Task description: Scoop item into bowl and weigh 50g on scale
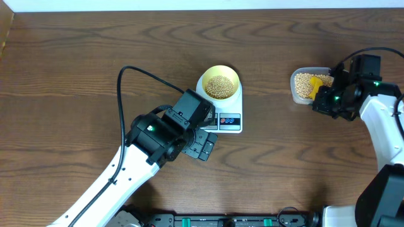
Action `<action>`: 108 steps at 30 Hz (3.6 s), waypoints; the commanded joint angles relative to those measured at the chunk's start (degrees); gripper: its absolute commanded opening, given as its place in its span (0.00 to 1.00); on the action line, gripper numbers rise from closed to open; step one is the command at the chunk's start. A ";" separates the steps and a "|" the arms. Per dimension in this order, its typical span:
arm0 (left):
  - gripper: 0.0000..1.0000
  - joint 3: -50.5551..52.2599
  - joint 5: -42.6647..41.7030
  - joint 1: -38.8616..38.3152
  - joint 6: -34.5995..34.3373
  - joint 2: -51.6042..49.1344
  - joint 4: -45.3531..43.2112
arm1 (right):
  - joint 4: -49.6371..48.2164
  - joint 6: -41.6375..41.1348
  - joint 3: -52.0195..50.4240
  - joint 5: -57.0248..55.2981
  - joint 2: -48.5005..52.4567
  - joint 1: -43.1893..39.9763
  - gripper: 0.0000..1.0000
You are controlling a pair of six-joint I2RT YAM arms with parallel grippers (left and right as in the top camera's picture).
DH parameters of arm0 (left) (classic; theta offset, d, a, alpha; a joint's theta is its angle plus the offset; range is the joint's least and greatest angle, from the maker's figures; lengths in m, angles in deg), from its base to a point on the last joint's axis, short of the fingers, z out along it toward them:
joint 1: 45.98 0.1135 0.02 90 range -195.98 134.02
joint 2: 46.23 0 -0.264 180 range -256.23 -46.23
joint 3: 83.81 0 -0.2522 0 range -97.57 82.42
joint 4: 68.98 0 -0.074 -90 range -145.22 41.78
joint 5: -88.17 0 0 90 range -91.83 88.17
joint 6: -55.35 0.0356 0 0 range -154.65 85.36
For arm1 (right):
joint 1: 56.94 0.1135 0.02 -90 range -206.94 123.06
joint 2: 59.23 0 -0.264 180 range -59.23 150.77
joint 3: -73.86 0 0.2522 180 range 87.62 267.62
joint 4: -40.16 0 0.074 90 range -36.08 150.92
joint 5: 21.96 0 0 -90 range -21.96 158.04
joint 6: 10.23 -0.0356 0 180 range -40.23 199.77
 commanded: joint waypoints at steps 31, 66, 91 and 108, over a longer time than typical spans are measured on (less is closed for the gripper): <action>0.94 -1.38 0.70 -0.13 0.31 0.22 -0.02 | -0.09 3.67 -0.39 13.44 1.68 -4.22 0.01; 0.94 -1.38 0.72 -0.13 0.31 0.22 -0.02 | 2.91 7.43 -0.39 20.52 1.68 -13.00 0.01; 0.94 -1.38 0.72 -0.13 0.31 0.22 -0.02 | 4.07 10.38 -0.24 28.46 1.64 -13.16 0.01; 0.94 -1.38 0.70 -0.13 0.31 0.22 -0.02 | 5.73 11.65 2.64 28.44 -1.64 -13.09 0.01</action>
